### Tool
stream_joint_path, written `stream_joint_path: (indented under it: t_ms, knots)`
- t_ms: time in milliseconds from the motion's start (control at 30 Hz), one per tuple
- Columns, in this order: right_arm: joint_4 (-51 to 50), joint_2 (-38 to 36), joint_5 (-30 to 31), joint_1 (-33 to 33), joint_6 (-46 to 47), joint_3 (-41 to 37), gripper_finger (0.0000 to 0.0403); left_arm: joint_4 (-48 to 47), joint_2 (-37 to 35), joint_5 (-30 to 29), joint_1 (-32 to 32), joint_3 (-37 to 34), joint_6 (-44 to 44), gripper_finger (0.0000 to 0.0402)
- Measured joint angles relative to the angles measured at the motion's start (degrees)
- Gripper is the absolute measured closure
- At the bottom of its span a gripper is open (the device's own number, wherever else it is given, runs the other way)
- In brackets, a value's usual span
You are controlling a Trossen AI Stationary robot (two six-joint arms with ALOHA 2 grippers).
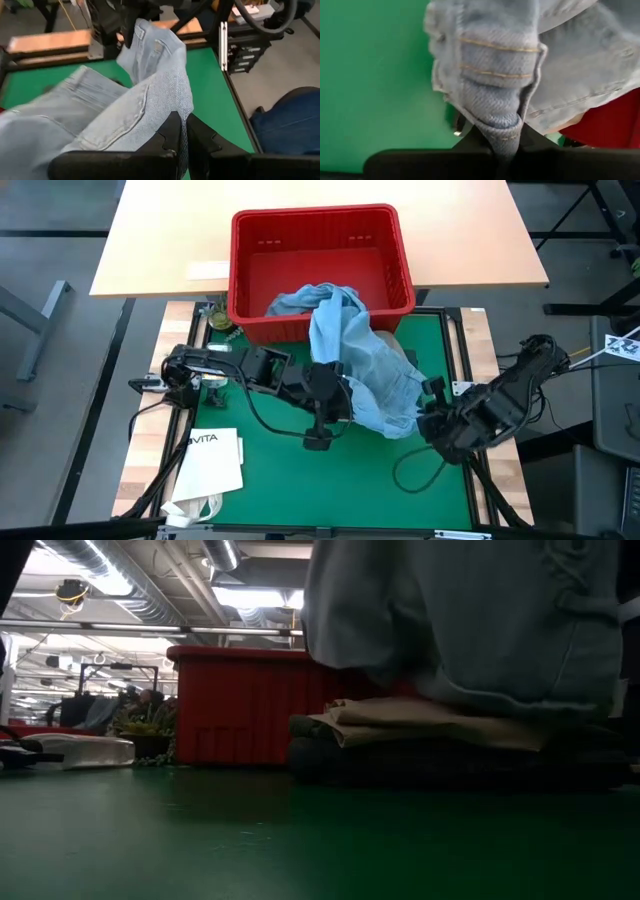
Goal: Fold Laundry from Bin
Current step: Fold the light blue pants
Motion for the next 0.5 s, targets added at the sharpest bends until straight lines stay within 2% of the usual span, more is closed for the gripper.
stream_joint_path:
  t_ms: [300,500]
  knots:
    - [0.09,0.02,-3.27,8.05,8.19,-5.01,0.0391,-0.82,3.79,3.33,-3.91,0.00,-5.89,0.0393]
    - [0.56,0.04,-3.69,13.45,12.64,-4.99,0.0398,0.60,5.19,2.42,-6.96,0.00,-8.79,0.0393]
